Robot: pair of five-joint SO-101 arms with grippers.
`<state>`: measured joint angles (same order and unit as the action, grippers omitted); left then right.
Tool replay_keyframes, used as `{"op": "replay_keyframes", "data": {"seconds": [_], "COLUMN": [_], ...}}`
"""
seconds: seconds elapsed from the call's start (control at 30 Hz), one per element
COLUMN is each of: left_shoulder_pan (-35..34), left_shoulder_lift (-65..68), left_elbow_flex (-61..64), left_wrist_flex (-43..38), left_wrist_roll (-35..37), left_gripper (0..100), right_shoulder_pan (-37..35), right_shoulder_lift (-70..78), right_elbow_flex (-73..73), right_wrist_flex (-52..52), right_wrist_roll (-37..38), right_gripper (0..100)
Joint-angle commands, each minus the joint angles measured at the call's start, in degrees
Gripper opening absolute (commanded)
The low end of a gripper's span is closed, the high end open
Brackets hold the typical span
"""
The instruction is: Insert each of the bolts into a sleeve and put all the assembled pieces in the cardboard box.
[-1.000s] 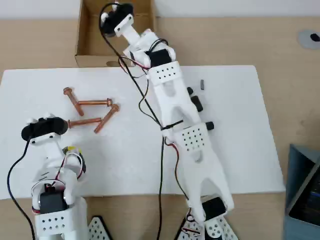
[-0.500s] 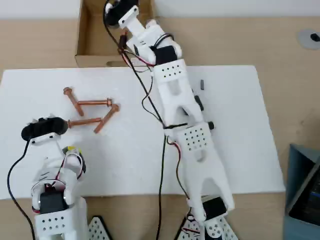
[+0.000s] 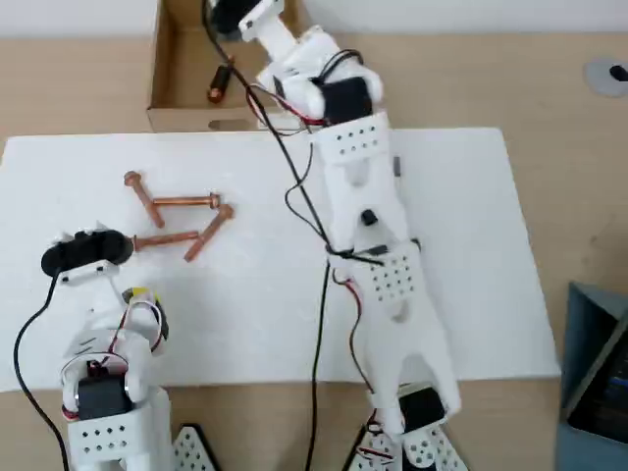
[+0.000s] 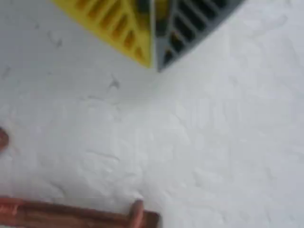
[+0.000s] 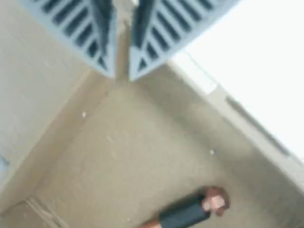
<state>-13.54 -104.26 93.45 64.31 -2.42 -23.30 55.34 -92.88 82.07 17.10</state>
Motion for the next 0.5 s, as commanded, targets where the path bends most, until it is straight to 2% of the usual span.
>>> {"op": "replay_keyframes", "data": {"seconds": [0.0, 0.23, 0.37, 0.47], "left_shoulder_pan": [0.0, 0.0, 0.0, 0.0], "left_shoulder_lift": [-0.2, -0.2, -0.2, -0.2], "left_elbow_flex": [-0.3, -0.3, -0.4, -0.4], "left_wrist_flex": [-0.3, -0.3, -0.3, -0.3], "left_wrist_roll": [-0.3, -0.3, -0.4, -0.4], "left_gripper": [0, 0, 0, 0], "right_shoulder_pan": [1.4, 1.5, 4.6, 6.7], "right_shoulder_lift": [-9.2, -18.1, -23.5, -28.0], "right_elbow_flex": [-2.7, -2.3, -1.8, 5.6], "right_wrist_flex": [6.3, 20.6, 20.5, 20.5], "right_wrist_roll": [0.1, 0.0, 0.0, 0.0], "right_gripper": [0.9, 0.9, 0.9, 0.9]}}
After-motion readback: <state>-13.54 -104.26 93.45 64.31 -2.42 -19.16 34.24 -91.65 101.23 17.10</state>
